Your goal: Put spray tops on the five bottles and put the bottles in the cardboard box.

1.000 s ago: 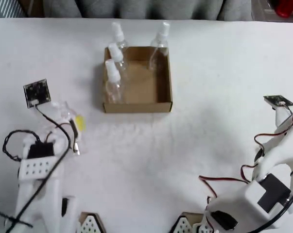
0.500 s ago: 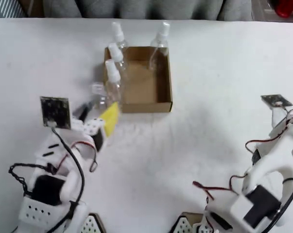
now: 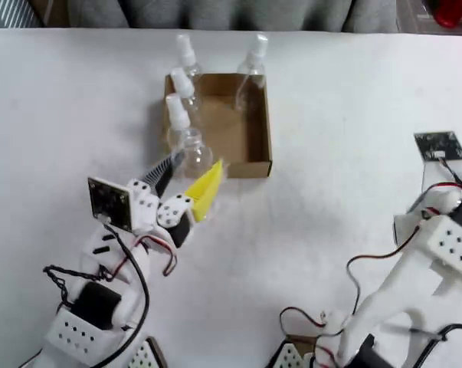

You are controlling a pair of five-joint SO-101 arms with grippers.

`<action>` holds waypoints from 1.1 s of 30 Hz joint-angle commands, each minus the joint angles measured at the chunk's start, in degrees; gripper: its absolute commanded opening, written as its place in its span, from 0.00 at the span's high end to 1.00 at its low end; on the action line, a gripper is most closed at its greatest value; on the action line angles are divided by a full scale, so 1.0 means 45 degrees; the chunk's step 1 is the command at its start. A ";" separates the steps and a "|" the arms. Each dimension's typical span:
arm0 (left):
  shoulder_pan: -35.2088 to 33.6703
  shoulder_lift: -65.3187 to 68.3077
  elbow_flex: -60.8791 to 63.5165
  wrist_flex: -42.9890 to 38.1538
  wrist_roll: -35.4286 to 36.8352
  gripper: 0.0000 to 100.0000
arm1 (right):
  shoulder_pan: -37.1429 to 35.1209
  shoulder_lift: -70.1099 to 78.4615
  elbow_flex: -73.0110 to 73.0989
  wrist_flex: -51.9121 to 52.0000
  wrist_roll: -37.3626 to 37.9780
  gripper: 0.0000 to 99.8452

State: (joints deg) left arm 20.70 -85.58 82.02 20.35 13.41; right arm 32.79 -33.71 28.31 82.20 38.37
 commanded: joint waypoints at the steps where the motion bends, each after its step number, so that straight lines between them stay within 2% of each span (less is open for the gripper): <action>1: 0.0127 -0.0596 0.0352 -0.0371 -0.0098 0.98 | -0.1319 -0.0869 -0.0020 0.0049 -0.1094 0.98; 4: 0.0166 -0.0889 0.1172 -0.0293 -0.0098 0.98 | -0.2374 -0.0850 0.0000 0.1045 -0.1016 0.98; 8: 0.0596 -0.0908 0.2110 -0.0293 -0.0098 0.98 | -0.2960 -0.0342 0.0332 0.1260 -0.1133 0.98; 11: 0.1846 -0.0830 0.2305 -0.0059 0.0020 0.98 | -0.3194 0.0049 0.0391 0.1241 -0.1153 0.98; 14: 0.3136 -0.0225 0.2032 0.0801 0.1543 0.98 | -0.3116 0.0518 0.0664 0.1201 -0.1055 0.98; 16: 0.3389 0.0596 0.1582 0.0860 0.2403 0.98 | -0.3038 0.0850 0.1035 0.1045 -0.1035 0.98; 20: 0.3038 0.3018 0.0567 0.0742 0.2462 0.98 | -0.2862 0.1416 0.1407 0.0283 -0.1035 0.98; 29: 0.2530 0.8801 -0.0430 -0.2872 0.2422 0.98 | -0.3155 0.1709 0.0977 0.0029 -0.1192 0.98; 33: 0.2432 0.9172 -0.0371 -0.4317 0.2422 0.98 | -0.3858 0.1045 0.0156 0.0147 -0.2618 0.98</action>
State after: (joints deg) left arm 32.57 -44.62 84.04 5.76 23.87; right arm 17.23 -25.89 33.67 82.99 30.90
